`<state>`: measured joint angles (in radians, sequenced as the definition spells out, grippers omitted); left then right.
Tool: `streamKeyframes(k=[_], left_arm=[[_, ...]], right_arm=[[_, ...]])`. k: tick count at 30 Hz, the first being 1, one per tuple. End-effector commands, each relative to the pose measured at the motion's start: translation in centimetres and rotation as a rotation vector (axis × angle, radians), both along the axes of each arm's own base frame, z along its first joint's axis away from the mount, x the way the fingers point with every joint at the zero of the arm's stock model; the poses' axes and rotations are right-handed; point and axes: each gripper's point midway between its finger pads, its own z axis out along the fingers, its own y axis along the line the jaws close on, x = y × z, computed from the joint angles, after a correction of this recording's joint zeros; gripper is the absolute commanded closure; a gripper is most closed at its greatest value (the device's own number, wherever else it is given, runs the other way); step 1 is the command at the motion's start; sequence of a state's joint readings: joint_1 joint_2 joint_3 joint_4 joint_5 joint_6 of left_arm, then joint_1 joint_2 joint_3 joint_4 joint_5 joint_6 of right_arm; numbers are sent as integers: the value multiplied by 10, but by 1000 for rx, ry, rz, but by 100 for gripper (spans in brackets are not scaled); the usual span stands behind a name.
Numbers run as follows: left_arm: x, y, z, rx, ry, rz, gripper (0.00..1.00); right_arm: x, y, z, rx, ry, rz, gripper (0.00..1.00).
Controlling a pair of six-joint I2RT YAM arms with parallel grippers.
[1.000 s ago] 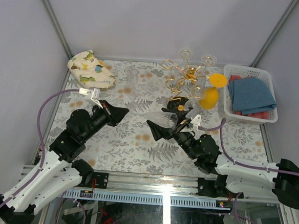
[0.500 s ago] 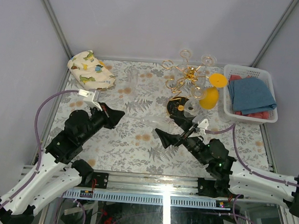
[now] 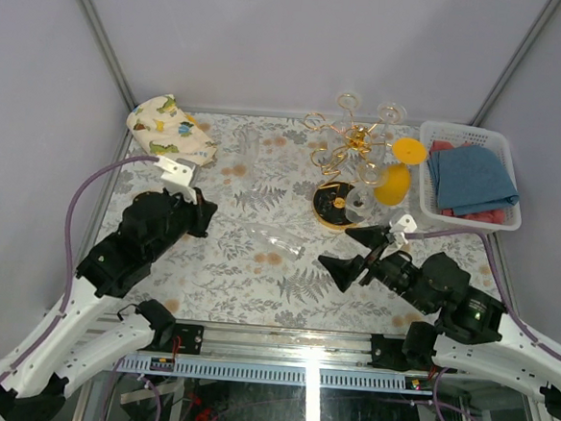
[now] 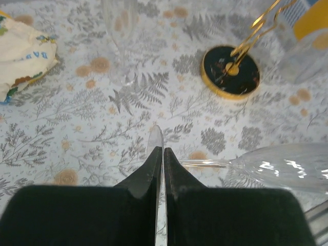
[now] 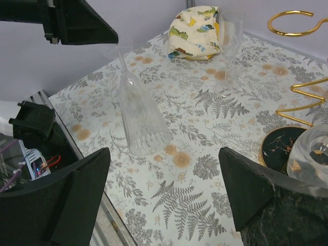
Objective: Place the wine glass upside down on the wine glass rack
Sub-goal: Turn the wine glass upside down at the wine rack.
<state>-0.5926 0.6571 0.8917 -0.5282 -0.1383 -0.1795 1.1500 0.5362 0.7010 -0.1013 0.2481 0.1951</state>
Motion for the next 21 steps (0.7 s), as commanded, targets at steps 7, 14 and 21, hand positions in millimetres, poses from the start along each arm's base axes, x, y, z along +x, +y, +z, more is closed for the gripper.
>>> streamKeyframes(k=[7, 14, 21], left_arm=[[-16, -36, -10, 154, 10, -191, 100], [-38, -71, -6, 231, -59, -322, 100], [-62, -102, 4, 236, -117, -505, 100]], right_arm=[[-4, 9, 0, -144, 50, 48, 20], [-5, 45, -29, -255, 285, 64, 30], [-13, 72, -32, -235, 312, 166, 48]])
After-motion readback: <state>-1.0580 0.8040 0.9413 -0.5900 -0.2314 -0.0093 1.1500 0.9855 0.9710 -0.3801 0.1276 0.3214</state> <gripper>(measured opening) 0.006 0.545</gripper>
